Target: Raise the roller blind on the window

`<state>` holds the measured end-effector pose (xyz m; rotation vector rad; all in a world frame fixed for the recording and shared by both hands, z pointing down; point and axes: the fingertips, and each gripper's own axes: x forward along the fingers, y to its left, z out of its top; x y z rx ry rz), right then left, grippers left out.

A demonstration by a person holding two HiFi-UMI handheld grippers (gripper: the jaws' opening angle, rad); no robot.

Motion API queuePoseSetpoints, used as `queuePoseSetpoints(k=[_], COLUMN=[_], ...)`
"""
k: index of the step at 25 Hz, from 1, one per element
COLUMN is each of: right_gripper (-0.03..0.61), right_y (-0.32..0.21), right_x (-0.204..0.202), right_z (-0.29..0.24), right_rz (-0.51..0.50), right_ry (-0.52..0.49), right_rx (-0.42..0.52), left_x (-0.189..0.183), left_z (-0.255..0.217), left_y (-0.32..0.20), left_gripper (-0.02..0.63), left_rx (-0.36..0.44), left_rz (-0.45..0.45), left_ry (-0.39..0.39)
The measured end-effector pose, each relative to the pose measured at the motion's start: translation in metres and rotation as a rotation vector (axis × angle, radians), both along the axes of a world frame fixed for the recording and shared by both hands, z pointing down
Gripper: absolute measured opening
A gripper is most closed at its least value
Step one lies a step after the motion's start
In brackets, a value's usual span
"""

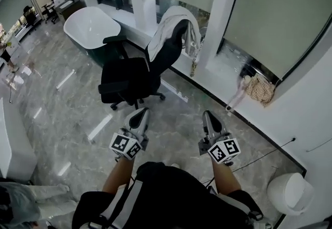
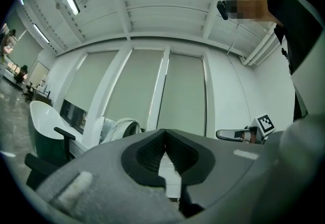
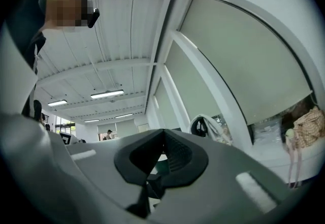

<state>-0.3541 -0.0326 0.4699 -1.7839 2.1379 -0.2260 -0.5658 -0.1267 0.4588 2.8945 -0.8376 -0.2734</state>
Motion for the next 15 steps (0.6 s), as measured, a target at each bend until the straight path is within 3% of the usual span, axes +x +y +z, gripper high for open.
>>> queuePoseSetpoints(k=[6,15], right_gripper=[0.0,0.0], right_y=[0.041,0.052], right_x=[0.064,0.112], right_z=[0.007,0.023], right_rz=[0.179,0.36], right_ry=[-0.004,-0.003], right_rx=[-0.022,-0.065], left_x=[0.074,0.165], left_z=[-0.003,0.014], left_y=[0.0,-0.012], left_gripper=[0.002,0.002], left_rx=[0.001,-0.041], left_rz=[0.159,0.374], left_ry=[-0.006,-0.002])
